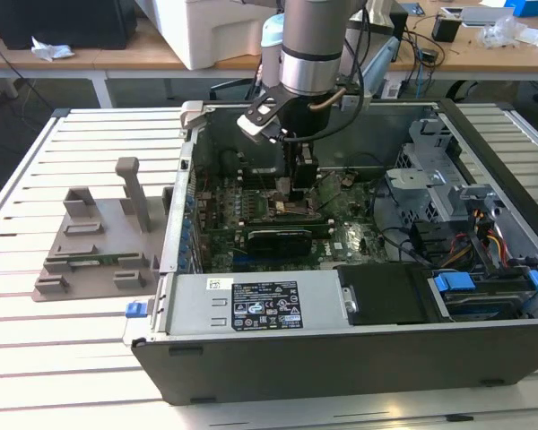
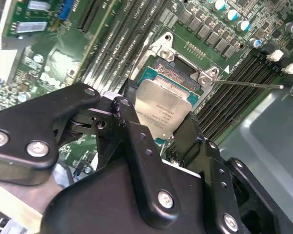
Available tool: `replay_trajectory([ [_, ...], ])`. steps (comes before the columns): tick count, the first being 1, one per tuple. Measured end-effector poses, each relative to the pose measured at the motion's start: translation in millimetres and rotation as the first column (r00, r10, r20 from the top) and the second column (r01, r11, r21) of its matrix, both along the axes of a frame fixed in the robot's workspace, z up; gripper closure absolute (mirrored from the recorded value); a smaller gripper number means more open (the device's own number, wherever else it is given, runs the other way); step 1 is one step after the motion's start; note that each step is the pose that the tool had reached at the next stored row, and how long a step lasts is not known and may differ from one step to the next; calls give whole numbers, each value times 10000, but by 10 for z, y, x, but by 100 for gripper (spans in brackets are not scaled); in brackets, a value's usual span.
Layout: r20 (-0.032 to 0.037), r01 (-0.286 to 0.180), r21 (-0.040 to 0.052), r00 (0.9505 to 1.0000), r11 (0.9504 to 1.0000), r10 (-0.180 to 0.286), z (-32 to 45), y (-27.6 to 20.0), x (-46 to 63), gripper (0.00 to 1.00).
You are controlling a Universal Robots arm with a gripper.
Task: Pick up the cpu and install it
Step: 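Place the cpu into insertion slot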
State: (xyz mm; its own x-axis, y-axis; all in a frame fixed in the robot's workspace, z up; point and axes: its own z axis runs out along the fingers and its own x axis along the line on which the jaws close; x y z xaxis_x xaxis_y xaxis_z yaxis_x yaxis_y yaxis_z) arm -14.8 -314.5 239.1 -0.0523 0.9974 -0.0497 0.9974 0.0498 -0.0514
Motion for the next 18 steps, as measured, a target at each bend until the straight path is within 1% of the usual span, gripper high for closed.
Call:
replay_trajectory([
  [2,-20,65,-2,10000,10000,-65,-68,30,7,45],
  [5,-38,139,0,9999,9999,-139,-141,60,14,45],
  [10,-56,239,-1,9997,9997,-239,-266,70,14,45],
  [14,-56,265,-1,9996,9996,-265,-339,70,14,45],
  [18,-56,266,-2,9996,9996,-266,-350,68,14,45],
])
